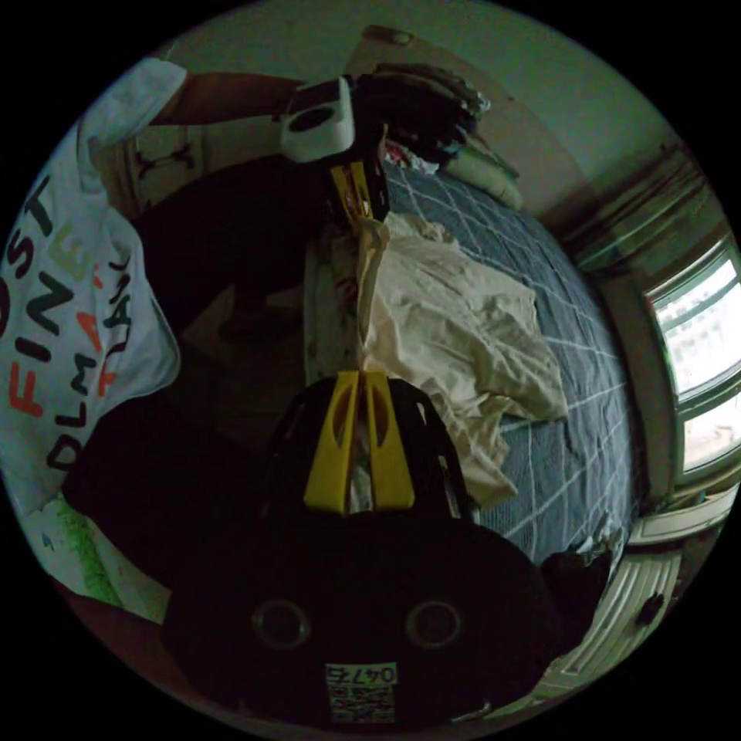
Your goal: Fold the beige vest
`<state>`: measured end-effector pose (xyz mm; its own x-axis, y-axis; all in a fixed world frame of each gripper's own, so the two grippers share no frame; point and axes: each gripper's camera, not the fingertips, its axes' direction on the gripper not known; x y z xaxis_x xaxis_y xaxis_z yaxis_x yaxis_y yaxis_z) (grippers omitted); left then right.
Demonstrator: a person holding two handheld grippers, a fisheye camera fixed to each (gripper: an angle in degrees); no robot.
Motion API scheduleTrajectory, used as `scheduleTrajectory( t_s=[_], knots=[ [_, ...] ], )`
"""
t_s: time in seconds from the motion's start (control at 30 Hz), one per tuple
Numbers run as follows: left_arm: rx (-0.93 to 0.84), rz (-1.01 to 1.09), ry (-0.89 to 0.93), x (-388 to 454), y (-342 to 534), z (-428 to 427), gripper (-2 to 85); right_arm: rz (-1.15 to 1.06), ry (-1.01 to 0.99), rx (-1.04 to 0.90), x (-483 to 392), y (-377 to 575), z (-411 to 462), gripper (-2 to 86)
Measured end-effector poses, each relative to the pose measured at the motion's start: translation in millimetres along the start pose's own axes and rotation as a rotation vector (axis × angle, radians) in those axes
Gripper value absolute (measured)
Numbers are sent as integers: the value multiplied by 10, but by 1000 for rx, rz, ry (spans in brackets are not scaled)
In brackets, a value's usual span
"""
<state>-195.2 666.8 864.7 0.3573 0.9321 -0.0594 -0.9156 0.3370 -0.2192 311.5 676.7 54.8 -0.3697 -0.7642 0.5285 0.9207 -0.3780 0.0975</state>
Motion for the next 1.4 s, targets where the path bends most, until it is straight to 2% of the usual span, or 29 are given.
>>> scheduleTrajectory(
  t_s=[0.07, 0.2, 0.33, 0.4, 0.47, 0.63, 0.73, 0.8, 0.87, 0.97, 1.07, 1.4],
  knots=[
    [14, -54, 21, -23, -57, 57, 6, 23, 33, 5, 19, 116, 1, 12],
    [206, -276, 263, -328, 62, 81, 49, 164, 115, 70, 256, 437, -141, 31],
    [321, -401, 299, -425, 189, 54, 69, 196, 177, 35, 611, 693, 5, 57],
    [369, -452, 307, -386, 260, 38, 98, 163, 134, 59, 759, 714, 147, 77],
    [399, -484, 354, -330, 320, 53, 115, 111, 3, 135, 942, 722, 345, 96],
    [383, -495, 297, -140, 409, 132, 122, -49, -187, 81, 1185, 599, 751, 101],
    [357, -473, 302, -145, 347, 224, 124, -95, -270, 23, 1281, 550, 1009, 72],
    [390, -443, 329, -176, 243, 290, 123, -114, -401, -23, 1316, 590, 1127, 31],
    [387, -412, 347, -191, 123, 367, 120, -62, -486, -48, 1312, 751, 1109, 11],
    [318, -330, 366, -138, -128, 542, 118, 37, -399, 41, 1177, 1090, 810, 4],
    [307, -241, 297, -14, -345, 593, 113, 122, -280, 128, 984, 1379, 463, 2],
    [209, -60, 114, 189, -710, 643, 91, 278, 37, 174, 608, 1461, -149, -2]
  ],
)
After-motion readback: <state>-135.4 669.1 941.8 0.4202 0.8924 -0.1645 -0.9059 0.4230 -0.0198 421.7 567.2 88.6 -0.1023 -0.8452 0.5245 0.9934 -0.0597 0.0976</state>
